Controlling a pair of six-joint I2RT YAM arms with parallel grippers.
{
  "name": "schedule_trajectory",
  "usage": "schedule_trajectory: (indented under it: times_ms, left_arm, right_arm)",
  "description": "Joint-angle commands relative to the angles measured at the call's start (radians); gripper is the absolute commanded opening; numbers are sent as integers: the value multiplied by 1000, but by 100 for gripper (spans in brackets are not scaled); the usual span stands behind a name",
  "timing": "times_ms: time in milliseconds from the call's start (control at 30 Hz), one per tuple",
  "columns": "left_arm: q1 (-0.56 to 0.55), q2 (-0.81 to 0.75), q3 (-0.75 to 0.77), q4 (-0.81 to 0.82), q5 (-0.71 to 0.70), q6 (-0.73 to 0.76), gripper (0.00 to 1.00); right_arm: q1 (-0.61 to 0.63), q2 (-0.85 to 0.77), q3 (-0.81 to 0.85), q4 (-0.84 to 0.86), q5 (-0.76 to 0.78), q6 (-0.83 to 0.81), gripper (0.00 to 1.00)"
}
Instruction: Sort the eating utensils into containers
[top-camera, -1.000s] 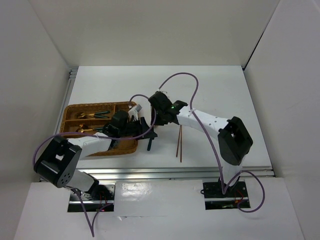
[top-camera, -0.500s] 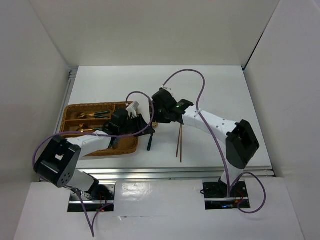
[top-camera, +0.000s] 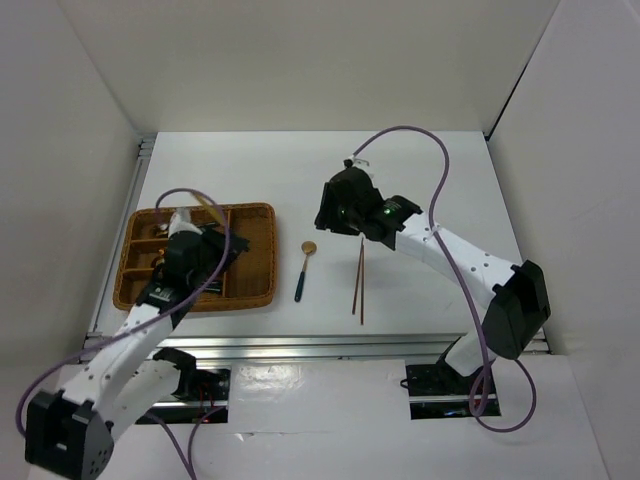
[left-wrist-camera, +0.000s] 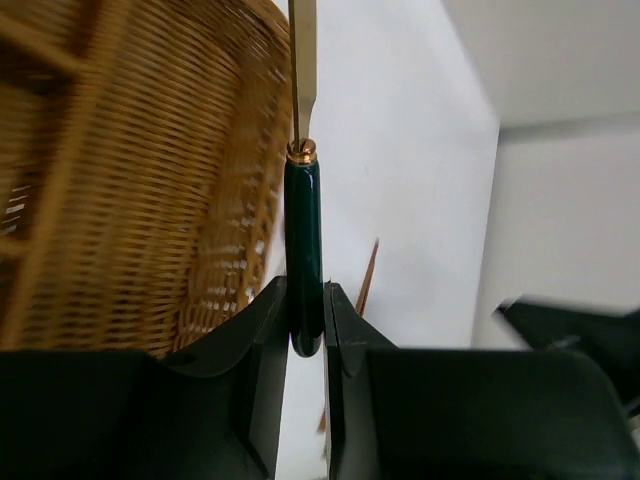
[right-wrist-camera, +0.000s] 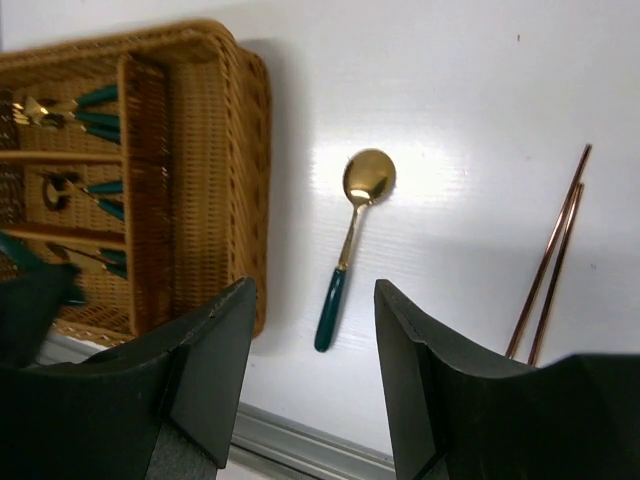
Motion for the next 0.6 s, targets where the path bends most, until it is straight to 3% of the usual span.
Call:
schedule_trajectory:
  times_ms: [0,33,133,300,567]
  left_arm:
    - [12,-221,-60,-331,-348,-280,23]
    - [12,-274,-75,-372,-384,-374,25]
    - [12,-388,-100,-506,-473,-443,26]
    - [12,-264,-7,-761,-524,-633,24]
    - [12,-69,24,-716,-493,-652,24]
  right_arm:
    - [-5,15,-65,19,-70,-12,59]
    - [-17,29,-74,36,-87,-12,59]
    - [-17,66,-84,47,-139,-21,56]
    - [-17,106,-74,76,-173,-50,55]
    - [-17,165,-85,108,-204,-70,53]
